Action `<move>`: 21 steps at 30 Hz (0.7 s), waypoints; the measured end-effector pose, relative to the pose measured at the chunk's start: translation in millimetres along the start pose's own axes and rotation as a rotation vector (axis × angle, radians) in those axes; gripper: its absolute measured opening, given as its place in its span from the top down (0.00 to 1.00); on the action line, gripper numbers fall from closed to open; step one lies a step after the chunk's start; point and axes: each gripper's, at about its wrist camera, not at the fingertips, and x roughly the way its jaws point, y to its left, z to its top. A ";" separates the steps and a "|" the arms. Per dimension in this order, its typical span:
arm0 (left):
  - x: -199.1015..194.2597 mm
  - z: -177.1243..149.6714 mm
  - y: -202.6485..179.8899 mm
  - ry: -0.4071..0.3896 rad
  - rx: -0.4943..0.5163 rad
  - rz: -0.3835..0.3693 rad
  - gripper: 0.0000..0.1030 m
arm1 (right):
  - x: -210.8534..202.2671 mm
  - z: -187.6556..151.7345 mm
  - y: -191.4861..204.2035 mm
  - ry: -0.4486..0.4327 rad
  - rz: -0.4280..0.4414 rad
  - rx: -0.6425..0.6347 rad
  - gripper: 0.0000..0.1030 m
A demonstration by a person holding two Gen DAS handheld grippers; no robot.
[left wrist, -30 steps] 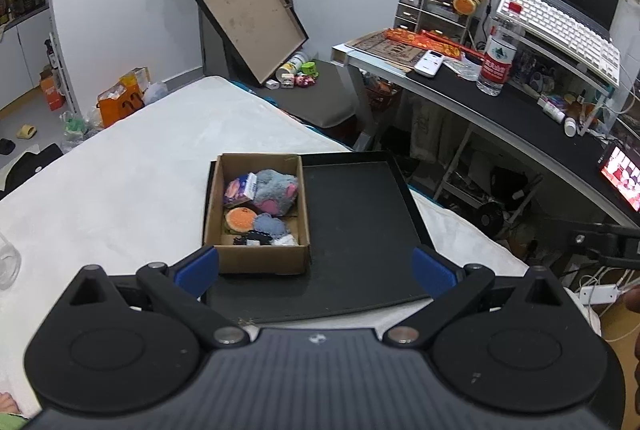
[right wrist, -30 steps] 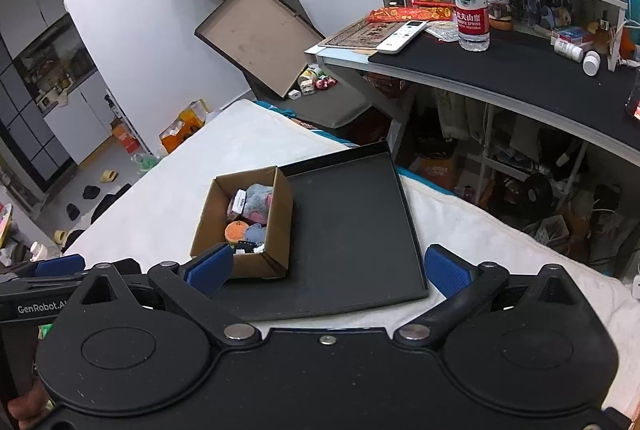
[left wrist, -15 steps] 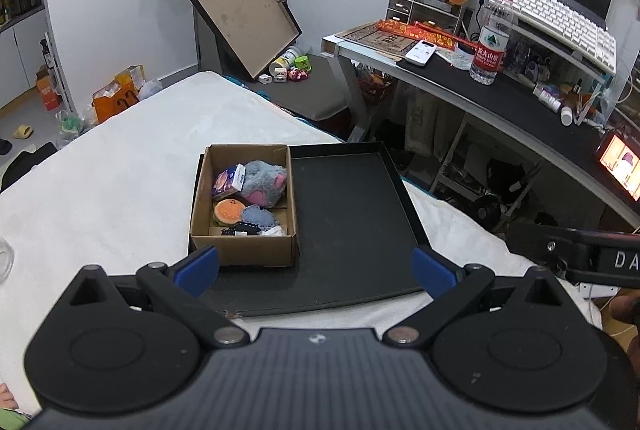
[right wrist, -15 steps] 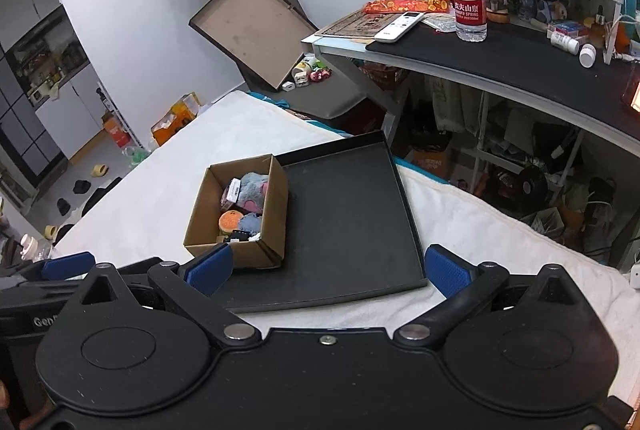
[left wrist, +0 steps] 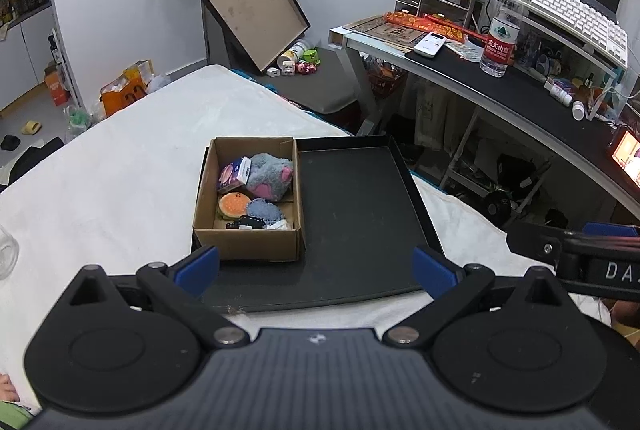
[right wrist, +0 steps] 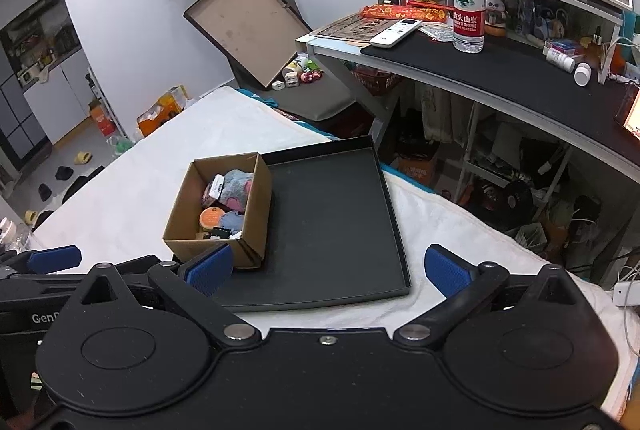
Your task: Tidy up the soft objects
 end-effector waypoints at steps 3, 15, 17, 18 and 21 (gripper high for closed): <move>-0.6 -0.1 -1.6 -0.004 0.010 0.008 0.01 | 0.7 0.2 -0.9 0.007 0.009 0.008 0.00; -4.3 -2.9 3.6 -0.014 -0.012 0.037 0.01 | 0.2 -0.5 -2.9 0.015 0.052 0.035 0.00; -5.0 -3.2 4.9 -0.015 -0.017 0.041 0.01 | 0.2 -0.3 -2.7 0.018 0.066 0.033 0.00; -5.7 -3.5 6.1 -0.017 -0.023 0.042 0.01 | 0.5 0.5 -2.7 0.021 0.073 0.032 0.00; -8.8 -4.4 8.6 -0.031 -0.039 0.055 0.01 | 0.7 0.8 -4.2 0.030 0.095 0.044 0.00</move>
